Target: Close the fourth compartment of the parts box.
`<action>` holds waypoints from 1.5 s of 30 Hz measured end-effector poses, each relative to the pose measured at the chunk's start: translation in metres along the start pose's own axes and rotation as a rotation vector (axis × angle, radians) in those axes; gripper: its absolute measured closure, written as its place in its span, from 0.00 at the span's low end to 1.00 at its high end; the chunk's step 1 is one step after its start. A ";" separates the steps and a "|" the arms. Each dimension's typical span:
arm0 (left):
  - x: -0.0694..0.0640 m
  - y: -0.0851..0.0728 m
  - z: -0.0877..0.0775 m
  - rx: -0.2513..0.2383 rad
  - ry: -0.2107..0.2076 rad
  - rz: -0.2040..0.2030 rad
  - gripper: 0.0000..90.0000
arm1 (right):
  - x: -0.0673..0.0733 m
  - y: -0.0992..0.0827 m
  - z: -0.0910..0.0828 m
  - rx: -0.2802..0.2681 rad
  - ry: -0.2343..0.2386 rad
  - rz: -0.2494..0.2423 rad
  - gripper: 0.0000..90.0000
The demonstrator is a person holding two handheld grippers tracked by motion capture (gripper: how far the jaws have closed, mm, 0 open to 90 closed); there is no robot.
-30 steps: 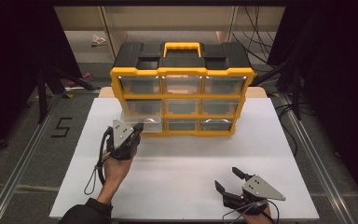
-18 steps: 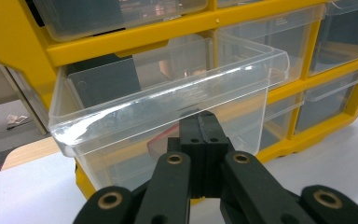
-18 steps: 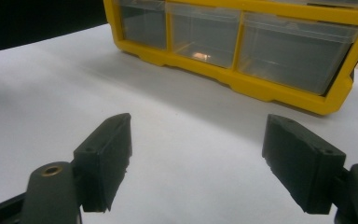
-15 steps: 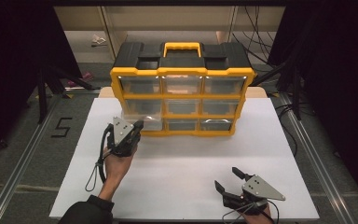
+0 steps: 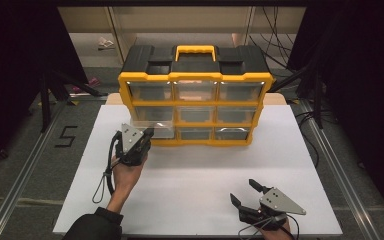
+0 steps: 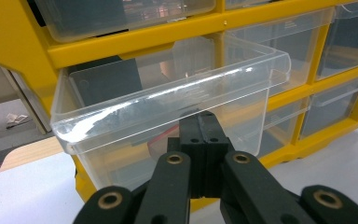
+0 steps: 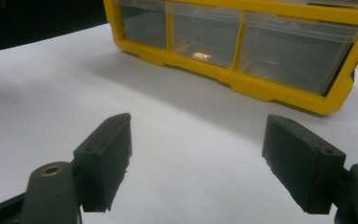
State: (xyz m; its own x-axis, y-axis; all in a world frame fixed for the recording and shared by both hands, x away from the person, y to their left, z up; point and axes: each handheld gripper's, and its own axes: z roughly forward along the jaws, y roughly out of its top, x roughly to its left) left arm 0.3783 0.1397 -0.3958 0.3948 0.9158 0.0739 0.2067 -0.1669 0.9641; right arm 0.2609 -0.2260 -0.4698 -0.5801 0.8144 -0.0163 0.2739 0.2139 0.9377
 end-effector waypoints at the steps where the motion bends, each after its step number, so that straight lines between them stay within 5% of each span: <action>1: 0.000 0.000 0.000 -0.001 0.000 -0.001 1.00 | 0.000 0.000 0.000 0.000 0.000 0.000 0.28; 45: 0.002 0.002 0.010 -0.011 -0.005 -0.017 1.00 | 0.001 0.000 0.001 0.008 0.003 -0.009 0.28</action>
State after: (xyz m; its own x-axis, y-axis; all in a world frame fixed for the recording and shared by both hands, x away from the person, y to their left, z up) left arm 0.3884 0.1380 -0.3965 0.3957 0.9166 0.0565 0.2030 -0.1473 0.9680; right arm 0.2612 -0.2251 -0.4704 -0.5851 0.8106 -0.0240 0.2748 0.2260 0.9346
